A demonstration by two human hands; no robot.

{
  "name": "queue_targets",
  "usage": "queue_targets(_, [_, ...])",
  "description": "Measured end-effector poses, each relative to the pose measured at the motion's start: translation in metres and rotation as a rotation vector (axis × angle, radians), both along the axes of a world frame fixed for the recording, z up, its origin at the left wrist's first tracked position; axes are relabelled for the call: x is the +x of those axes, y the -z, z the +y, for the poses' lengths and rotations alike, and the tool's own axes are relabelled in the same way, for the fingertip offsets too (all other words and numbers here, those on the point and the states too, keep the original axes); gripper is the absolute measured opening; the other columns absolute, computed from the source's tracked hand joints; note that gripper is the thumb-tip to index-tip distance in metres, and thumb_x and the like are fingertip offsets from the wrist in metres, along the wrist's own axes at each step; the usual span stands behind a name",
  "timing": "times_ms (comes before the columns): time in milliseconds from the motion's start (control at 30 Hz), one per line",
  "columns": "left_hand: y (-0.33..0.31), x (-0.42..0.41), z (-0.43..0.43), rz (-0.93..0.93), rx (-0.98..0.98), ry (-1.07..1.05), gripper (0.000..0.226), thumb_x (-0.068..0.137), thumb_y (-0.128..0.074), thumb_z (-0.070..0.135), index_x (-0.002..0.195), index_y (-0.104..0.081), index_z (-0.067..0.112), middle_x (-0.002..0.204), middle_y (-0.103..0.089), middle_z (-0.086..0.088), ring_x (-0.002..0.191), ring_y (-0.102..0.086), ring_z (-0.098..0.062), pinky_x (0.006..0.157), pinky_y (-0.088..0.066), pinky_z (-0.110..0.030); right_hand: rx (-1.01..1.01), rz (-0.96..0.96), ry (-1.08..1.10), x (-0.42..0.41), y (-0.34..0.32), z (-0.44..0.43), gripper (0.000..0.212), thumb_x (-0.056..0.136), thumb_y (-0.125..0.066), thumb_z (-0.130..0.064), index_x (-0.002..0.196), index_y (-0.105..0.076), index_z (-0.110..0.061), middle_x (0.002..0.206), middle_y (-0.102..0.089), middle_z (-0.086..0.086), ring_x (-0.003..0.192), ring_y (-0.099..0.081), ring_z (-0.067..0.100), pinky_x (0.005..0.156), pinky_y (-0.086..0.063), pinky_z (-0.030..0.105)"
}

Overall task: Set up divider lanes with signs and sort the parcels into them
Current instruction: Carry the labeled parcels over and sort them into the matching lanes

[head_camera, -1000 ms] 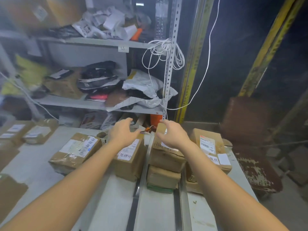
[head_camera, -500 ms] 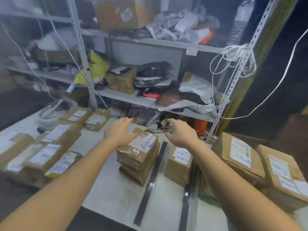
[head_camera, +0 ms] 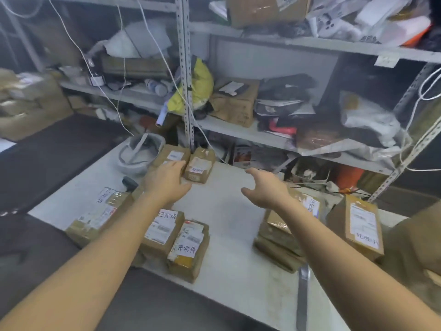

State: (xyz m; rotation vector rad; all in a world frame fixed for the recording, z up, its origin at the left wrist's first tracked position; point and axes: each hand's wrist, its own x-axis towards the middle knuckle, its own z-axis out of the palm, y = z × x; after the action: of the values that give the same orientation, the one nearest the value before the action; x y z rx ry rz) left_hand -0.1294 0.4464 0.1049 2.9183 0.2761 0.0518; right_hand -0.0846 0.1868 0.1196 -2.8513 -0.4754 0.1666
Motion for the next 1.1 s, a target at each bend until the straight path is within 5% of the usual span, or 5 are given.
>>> queue_targets(500, [0.031,0.062,0.161,0.122,-0.458,-0.210,0.072,0.087,-0.068,0.044,0.150,-0.036,0.028,0.149,-0.045,-0.001,0.126,-0.052,-0.024,0.096,-0.047,-0.037,0.256,0.235,-0.070,0.105,0.084,0.182,0.068,0.086,-0.068,-0.044,0.146,-0.043,-0.024,0.147,-0.051,-0.001,0.132,-0.049,0.022,0.100,-0.048,0.039])
queue_targets(667, [0.066,0.090,0.199,0.289,-0.707,-0.275,0.078,0.085,-0.073,0.040,0.150,-0.036,0.019,0.147,-0.045,-0.008,0.128,-0.049,-0.023,0.101,-0.044,-0.037,0.599,0.528,0.178,0.109,0.122,0.224,0.068,0.085,-0.077,-0.027,0.145,-0.047,-0.016,0.143,-0.053,0.007,0.127,-0.053,0.020,0.079,-0.050,0.027])
queue_targets(867, [0.113,0.122,0.248,0.509,-0.808,-0.252,0.081,0.082,-0.078,0.037,0.148,-0.037,0.017,0.142,-0.047,-0.011,0.118,-0.054,-0.024,0.095,-0.048,-0.035,0.621,0.701,0.436,0.111,0.168,0.271,0.076,0.079,-0.081,-0.033,0.144,-0.047,-0.016,0.138,-0.053,0.010,0.119,-0.057,0.023,0.095,-0.055,0.043])
queue_targets(1000, [0.137,0.135,0.268,0.688,-0.830,-0.116,0.047,0.083,-0.077,0.033,0.124,-0.055,0.029,0.120,-0.065,0.004,0.105,-0.062,-0.013,0.092,-0.055,-0.039,0.628,0.794,0.601,0.108,0.180,0.302,0.078,0.081,-0.079,-0.026,0.147,-0.041,-0.009,0.114,-0.059,0.005,0.100,-0.062,0.024,0.085,-0.060,0.040])
queue_targets(1100, [0.152,0.139,0.276,0.723,-0.866,-0.057,0.057,0.082,-0.078,0.030,0.130,-0.049,0.037,0.111,-0.066,0.011,0.098,-0.063,-0.009,0.079,-0.057,-0.035,0.630,0.847,0.662,0.102,0.188,0.316,0.073,0.076,-0.074,-0.018,0.144,-0.048,-0.018,0.110,-0.072,0.002,0.101,-0.069,0.022,0.079,-0.061,0.037])
